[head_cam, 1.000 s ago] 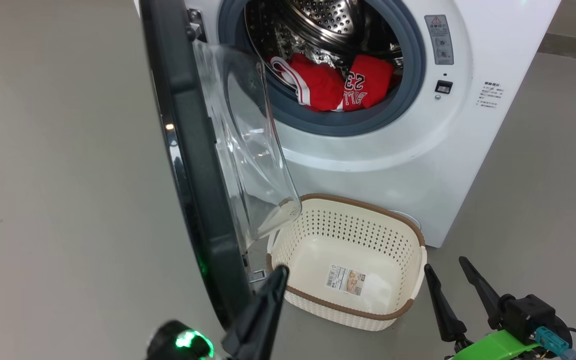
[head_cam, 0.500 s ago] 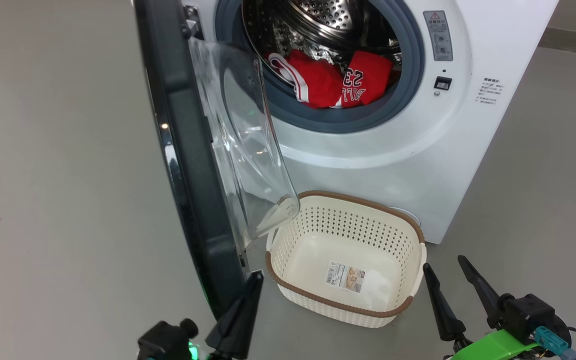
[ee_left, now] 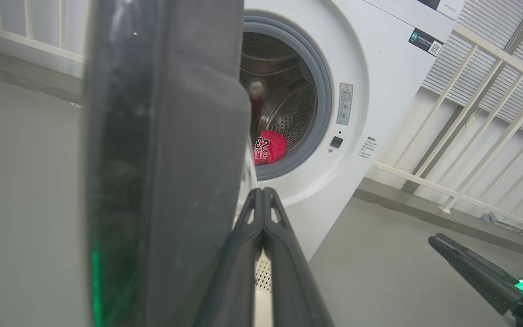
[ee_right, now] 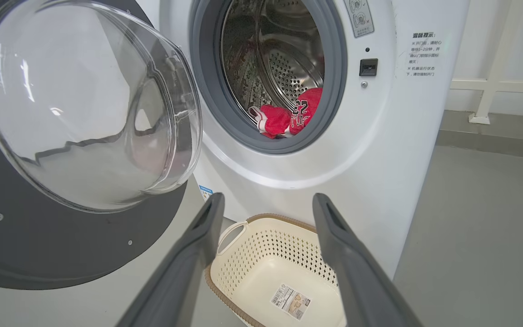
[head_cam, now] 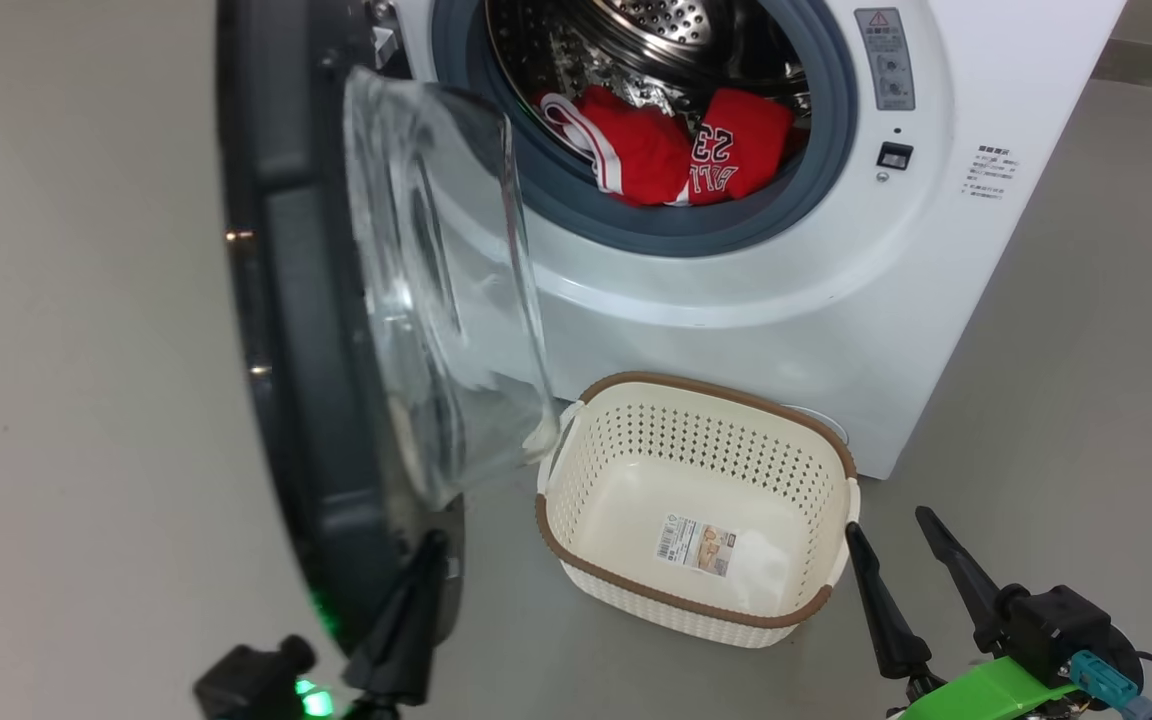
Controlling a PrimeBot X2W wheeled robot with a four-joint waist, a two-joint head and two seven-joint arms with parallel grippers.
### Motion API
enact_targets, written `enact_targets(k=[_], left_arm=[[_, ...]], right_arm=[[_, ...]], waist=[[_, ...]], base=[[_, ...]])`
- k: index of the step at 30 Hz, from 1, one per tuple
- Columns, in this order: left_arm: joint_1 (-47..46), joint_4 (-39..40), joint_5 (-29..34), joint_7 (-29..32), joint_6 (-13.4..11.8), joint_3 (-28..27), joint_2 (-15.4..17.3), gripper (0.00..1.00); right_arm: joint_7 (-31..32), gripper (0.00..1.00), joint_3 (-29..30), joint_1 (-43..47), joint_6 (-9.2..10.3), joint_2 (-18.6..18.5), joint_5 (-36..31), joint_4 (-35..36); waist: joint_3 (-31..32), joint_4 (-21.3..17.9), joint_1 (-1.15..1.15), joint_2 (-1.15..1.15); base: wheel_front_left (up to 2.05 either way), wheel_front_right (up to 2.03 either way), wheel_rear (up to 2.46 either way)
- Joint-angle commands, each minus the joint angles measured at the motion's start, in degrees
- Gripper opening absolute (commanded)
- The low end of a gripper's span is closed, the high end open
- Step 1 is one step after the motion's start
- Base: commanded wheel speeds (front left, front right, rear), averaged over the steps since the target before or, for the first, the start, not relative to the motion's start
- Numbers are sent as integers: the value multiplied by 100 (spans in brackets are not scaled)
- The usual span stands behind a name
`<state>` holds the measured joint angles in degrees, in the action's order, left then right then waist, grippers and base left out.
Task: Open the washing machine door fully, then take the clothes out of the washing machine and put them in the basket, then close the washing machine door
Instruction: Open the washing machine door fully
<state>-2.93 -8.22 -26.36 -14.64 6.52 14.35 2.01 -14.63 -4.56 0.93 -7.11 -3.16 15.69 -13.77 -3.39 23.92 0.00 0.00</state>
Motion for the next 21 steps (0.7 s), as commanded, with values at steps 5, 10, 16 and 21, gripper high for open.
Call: enact_targets(k=[5,10,16,21], left_arm=[[121,261,136,-36,-80,-875,87,0],[136,188,337,-36,-36,-1495,87,0],[-87,53,525,-36,24,-2235,87,0],[-341,-48,612,-36,58,-2900,87,0]], right_arm=[[-37,100,-134,-154,-37,-2,-71,190],[-37,100,-143,-168,-37,-1,-76,195],[-37,100,-163,-216,-37,-16,-87,202],[-37,100,-178,-304,-37,-47,-107,227]], waist=[[-19,59,0,0],[-57,92,0,0],[-131,84,0,0],[-244,30,0,0]], base=[[0,0,0],[0,0,0],[0,0,0],[0,0,0]])
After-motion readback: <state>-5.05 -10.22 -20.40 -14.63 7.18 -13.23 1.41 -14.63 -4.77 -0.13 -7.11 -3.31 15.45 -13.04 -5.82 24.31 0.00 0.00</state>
